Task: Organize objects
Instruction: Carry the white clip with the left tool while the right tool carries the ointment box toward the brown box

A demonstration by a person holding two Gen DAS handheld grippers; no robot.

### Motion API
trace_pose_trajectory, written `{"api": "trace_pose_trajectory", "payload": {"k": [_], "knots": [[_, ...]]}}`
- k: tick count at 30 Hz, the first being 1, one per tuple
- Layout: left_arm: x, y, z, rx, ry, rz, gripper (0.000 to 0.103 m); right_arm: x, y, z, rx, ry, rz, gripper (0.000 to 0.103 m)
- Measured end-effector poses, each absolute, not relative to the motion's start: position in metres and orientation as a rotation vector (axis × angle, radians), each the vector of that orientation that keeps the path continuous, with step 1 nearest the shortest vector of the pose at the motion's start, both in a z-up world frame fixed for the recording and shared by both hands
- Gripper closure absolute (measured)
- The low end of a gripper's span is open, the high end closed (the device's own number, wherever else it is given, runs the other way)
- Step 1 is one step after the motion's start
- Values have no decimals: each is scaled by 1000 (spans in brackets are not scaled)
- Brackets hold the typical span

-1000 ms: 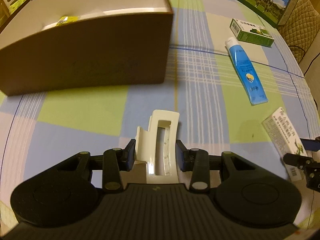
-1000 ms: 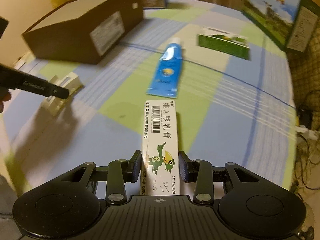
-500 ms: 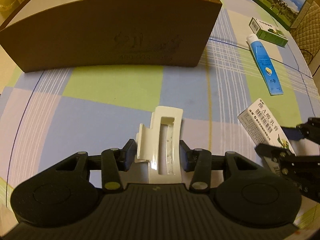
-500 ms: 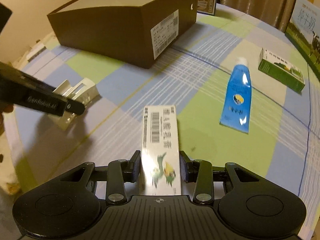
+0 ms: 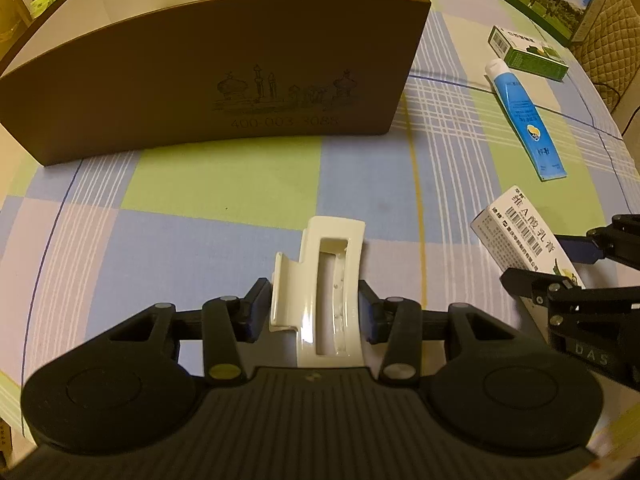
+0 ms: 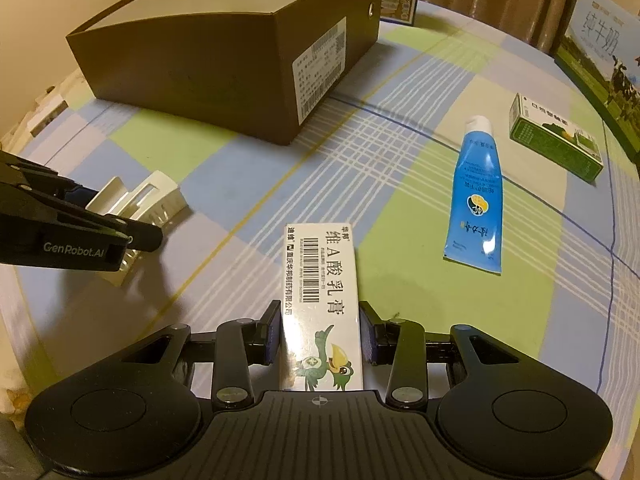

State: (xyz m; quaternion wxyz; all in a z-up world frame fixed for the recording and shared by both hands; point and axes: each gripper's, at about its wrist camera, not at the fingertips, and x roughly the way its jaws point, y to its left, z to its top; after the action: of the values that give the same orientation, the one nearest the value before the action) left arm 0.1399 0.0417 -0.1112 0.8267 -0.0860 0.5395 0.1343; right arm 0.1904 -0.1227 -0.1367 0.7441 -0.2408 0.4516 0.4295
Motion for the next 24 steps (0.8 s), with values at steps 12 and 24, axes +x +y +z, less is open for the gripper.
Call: {"api": "trace_pose_trajectory", "payload": {"k": [12,24], "knots": [[124,59,-105,-194,1142,292,67,183,-118,-136,-525,1005,931,67],[106,91,-102,-223,1137,311,67,173,-101,-135,-502,1044,957,67]]}}
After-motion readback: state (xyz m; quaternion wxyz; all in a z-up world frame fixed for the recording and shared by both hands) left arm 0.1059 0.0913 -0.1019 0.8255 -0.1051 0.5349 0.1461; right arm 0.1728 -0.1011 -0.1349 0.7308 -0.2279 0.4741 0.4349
